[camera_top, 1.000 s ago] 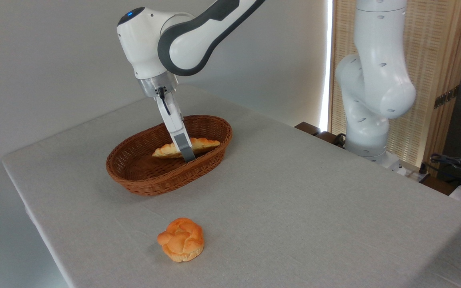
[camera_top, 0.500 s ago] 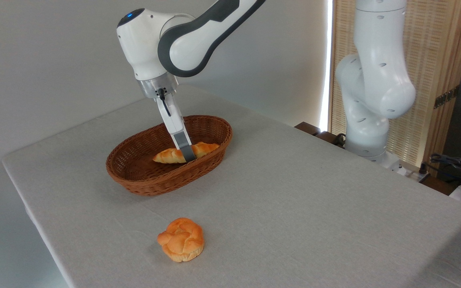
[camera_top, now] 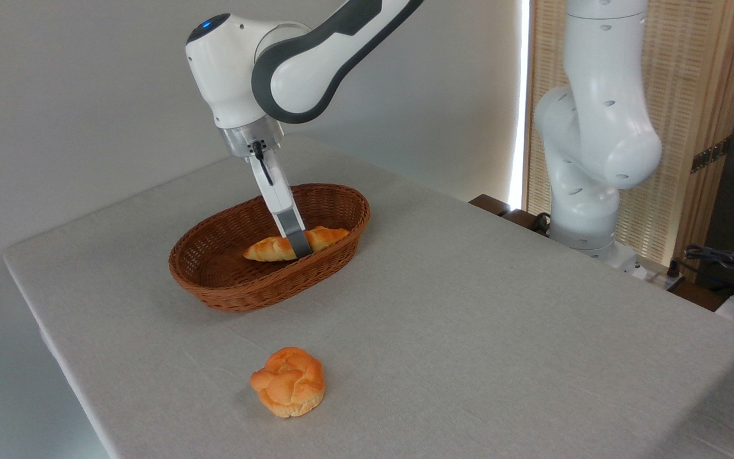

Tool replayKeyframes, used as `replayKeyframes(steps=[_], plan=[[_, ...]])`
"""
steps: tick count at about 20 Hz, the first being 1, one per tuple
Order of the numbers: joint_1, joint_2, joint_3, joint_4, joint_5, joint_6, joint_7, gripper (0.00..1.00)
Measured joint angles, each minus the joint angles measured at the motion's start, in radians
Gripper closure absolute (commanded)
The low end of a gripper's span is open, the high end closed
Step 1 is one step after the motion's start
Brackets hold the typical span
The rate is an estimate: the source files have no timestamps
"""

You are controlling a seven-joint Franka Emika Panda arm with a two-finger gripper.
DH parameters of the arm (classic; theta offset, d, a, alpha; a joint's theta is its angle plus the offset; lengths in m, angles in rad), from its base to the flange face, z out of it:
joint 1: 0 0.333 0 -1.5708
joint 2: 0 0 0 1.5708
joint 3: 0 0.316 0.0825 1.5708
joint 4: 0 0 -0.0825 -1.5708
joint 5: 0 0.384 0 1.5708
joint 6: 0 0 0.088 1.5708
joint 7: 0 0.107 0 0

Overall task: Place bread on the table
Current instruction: 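Close the gripper on the braided roll and lift it from the basket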

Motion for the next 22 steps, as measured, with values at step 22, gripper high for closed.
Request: replayKeyframes(steps=[22], plan=[[0.013,0.014,0.185,0.223,-0.224,-0.199,0.002,0.75]])
